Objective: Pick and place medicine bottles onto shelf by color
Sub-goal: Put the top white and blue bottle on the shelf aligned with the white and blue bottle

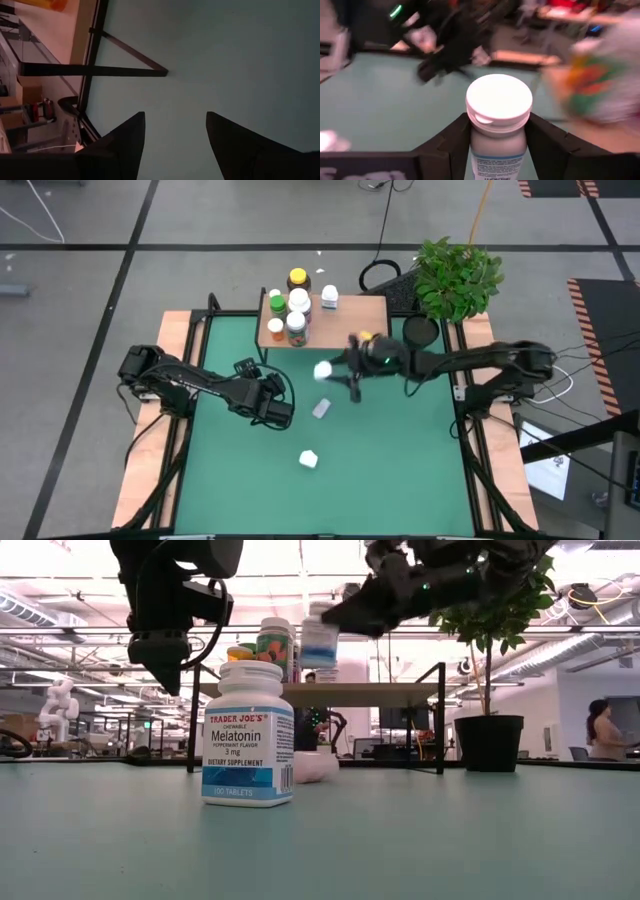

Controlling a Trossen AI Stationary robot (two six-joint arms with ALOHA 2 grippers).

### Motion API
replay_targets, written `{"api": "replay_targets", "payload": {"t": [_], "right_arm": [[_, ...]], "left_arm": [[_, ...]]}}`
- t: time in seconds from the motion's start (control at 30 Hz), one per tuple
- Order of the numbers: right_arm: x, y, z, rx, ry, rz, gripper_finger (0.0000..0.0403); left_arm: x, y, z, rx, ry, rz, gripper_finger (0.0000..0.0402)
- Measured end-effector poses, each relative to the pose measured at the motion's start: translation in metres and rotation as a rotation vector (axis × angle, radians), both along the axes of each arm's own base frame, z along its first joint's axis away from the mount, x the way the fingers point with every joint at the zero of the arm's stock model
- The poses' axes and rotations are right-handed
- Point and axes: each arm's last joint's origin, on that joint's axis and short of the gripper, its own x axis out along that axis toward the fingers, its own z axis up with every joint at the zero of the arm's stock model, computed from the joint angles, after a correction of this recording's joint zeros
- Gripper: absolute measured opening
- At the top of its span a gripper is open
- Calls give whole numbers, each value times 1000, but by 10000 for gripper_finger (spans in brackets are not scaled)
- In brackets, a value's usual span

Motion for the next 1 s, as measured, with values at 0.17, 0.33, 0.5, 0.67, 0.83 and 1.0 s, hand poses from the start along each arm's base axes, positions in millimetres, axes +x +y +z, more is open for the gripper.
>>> {"api": "replay_targets", "payload": {"t": [0.17, 0.33, 0.5, 0.67, 0.83, 1.0], "right_arm": [[-19, -50, 21, -77, -24, -151, 163], [-18, -104, 27, -44, 27, -195, 163], [-9, -140, 33, 0, 69, -170, 164], [-2, -160, 24, 22, 115, -189, 164], [0, -168, 16, 27, 116, -171, 164], [0, -170, 14, 24, 124, -174, 168]], "left_arm": [[2, 1, 1, 44, -30, -13, 211], [12, 3, 0, 33, -84, -47, 211], [15, 4, -1, 19, -104, -53, 211], [14, 4, -1, 16, -104, -52, 211], [14, 4, -1, 16, -101, -56, 211], [14, 4, -1, 16, -99, -58, 211]]}}
